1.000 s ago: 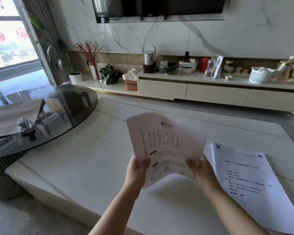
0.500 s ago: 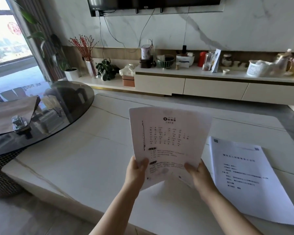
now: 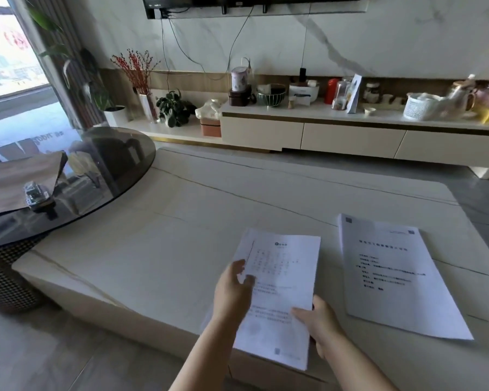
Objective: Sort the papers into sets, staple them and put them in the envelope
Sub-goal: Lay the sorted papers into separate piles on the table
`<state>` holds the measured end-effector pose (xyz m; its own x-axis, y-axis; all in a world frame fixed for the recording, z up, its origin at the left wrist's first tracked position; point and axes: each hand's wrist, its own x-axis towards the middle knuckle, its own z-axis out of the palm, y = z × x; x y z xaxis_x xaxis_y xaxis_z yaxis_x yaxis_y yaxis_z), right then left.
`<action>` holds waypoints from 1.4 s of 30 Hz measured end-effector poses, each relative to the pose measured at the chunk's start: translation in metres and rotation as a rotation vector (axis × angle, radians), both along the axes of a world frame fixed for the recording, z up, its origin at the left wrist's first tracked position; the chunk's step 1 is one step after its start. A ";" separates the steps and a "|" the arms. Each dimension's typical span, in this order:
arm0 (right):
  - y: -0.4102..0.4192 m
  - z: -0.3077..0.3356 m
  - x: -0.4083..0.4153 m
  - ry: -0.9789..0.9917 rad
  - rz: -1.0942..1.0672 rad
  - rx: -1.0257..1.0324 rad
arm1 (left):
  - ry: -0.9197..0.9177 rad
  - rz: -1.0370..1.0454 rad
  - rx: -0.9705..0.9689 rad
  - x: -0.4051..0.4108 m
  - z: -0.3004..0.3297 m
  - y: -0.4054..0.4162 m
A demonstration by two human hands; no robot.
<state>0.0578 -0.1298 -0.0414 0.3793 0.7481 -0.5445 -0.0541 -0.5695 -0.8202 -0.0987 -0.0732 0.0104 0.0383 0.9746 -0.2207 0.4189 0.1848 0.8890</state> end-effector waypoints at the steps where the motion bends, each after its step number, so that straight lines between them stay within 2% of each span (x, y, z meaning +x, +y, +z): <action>1: -0.002 -0.003 0.000 -0.016 0.013 -0.023 | 0.056 -0.082 -0.017 0.006 -0.006 -0.005; 3: -0.006 0.000 0.006 -0.130 0.093 -0.061 | 0.209 -0.191 0.026 0.016 -0.019 -0.007; 4: -0.006 0.004 0.012 -0.247 0.160 -0.098 | 0.255 -0.222 0.048 0.020 -0.023 -0.005; 6: -0.006 0.008 0.029 -0.630 0.291 -0.217 | 0.292 -0.258 0.075 0.026 -0.031 0.001; 8: 0.000 0.011 0.045 -0.925 0.335 -0.202 | 0.271 -0.271 0.090 0.034 -0.037 0.008; 12: 0.038 0.001 0.069 -1.053 0.442 0.068 | 0.265 -0.293 0.151 0.051 -0.042 0.028; 15: 0.064 -0.001 0.078 -1.168 0.495 0.067 | 0.516 -0.360 0.309 0.057 -0.047 0.040; 17: 0.075 -0.006 0.083 -1.207 0.568 -0.019 | 0.655 -0.409 0.409 0.056 -0.051 0.045; 20: 0.084 -0.014 0.089 -1.155 0.708 -0.151 | 0.688 -0.504 0.325 0.061 -0.052 0.046; 23: 0.086 -0.021 0.089 -1.157 0.714 -0.118 | 0.686 -0.506 0.277 0.067 -0.051 0.046; 27: 0.085 -0.025 0.084 -1.075 0.631 0.033 | 0.728 -0.537 0.183 0.069 -0.047 0.047; 29: 0.084 -0.020 0.075 -0.972 0.550 0.180 | 0.727 -0.532 0.134 0.070 -0.045 0.048; 32: 0.073 -0.004 0.053 -0.575 0.361 0.322 | 0.586 -0.446 0.015 0.072 -0.039 0.049; 34: 0.064 0.001 0.043 -0.424 0.180 0.290 | 0.466 -0.414 -0.056 0.072 -0.036 0.050; 37: 0.055 0.000 0.046 -0.315 -0.026 0.145 | 0.404 -0.415 -0.032 0.071 -0.030 0.051; 40: 0.046 -0.006 0.049 -0.328 0.036 0.064 | 0.302 -0.364 -0.024 0.067 -0.025 0.049; 42: 0.044 -0.006 0.050 -0.354 0.040 0.083 | 0.237 -0.329 -0.065 0.061 -0.029 0.048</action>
<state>0.1083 -0.0862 -0.0478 0.5034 0.8021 -0.3212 0.2625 -0.4961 -0.8276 -0.0374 -0.0250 -0.0182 0.2860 0.9028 -0.3211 0.6568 0.0593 0.7517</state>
